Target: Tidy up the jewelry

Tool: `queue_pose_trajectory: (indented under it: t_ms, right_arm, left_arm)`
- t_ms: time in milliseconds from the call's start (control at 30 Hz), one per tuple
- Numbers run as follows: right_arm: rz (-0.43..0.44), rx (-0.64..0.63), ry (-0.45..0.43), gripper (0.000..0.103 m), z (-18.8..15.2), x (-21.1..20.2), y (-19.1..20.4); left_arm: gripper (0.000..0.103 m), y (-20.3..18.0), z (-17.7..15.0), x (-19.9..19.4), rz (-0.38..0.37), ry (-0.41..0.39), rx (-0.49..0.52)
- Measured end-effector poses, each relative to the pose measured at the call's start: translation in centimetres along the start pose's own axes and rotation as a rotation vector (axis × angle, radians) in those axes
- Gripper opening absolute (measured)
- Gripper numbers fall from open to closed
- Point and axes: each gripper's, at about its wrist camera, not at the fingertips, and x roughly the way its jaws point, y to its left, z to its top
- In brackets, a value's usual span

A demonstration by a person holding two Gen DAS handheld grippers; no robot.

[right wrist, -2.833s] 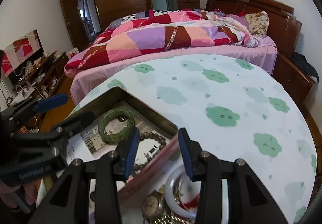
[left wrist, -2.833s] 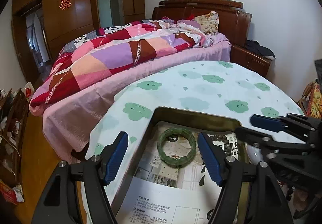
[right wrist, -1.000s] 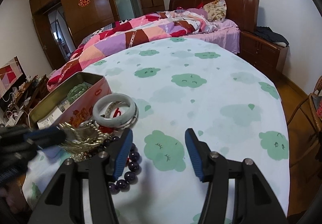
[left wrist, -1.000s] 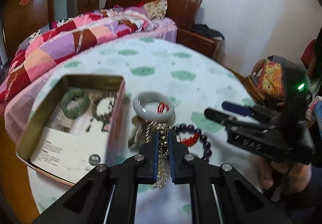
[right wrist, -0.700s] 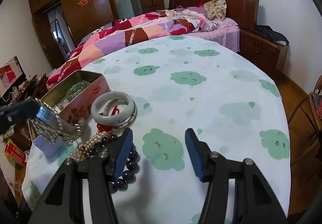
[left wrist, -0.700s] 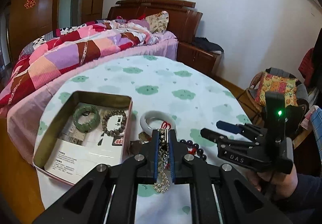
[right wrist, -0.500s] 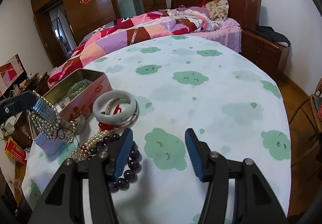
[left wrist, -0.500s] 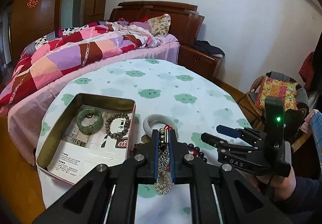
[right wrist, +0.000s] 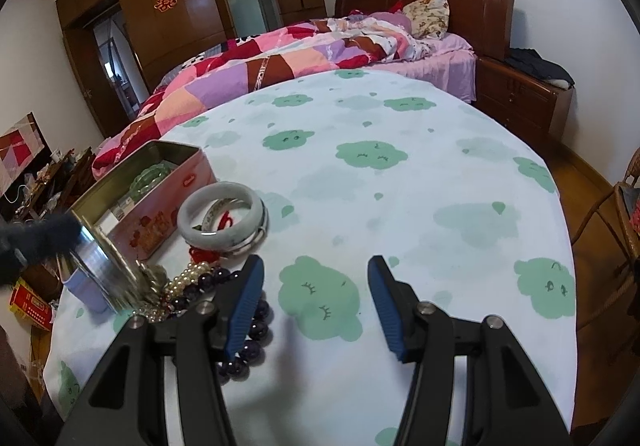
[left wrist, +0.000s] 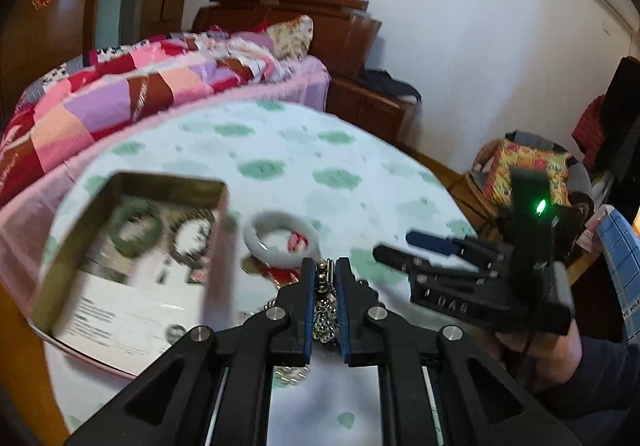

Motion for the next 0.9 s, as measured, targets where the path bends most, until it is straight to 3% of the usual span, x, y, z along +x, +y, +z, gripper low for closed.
queue_pose_trajectory:
  t_ms: [167,233,300,367,400,500,600,667,900]
  right_arm:
    - [-0.005,0.011,0.0,0.057,0.2,0.0,-0.4]
    - [-0.003,0.014,0.001,0.057,0.3,-0.1,-0.6]
    - [0.009,0.012,0.007,0.057,0.4,-0.2,-0.7]
    - [0.026,-0.005,0.01,0.057,0.5,-0.5,-0.4]
    - [0.033,-0.018,0.007,0.057,0.6,-0.8,-0.1]
    - [0.075,-0.062,0.014,0.057,0.4,-1.6,0.8]
    - [0.116,-0.104,0.016,0.055,0.5,-2.3,2.2]
    - [0.151,-0.127,0.016,0.048,0.8,-2.5,3.3]
    - [0.209,-0.27,0.078,0.046,0.2,-0.4,7.9]
  left_arm:
    - [0.01,-0.3,-0.7,1.4,0.023,0.062,0.03]
    - [0.011,-0.1,-0.4,0.7,0.038,0.043,0.031]
    - [0.026,0.2,0.0,-0.3,0.041,0.015,0.028]
    - [0.068,0.6,0.4,-1.6,0.067,-0.043,0.013]
    - [0.072,0.9,0.5,-2.4,0.078,-0.084,0.005]
    - [0.072,1.9,0.9,-2.9,0.124,-0.086,-0.021]
    - [0.072,2.4,0.9,-2.1,0.26,-0.049,-0.011]
    - [0.072,3.0,0.8,-1.8,0.316,-0.034,-0.024]
    - [0.072,4.5,0.8,-2.0,0.364,-0.04,-0.06]
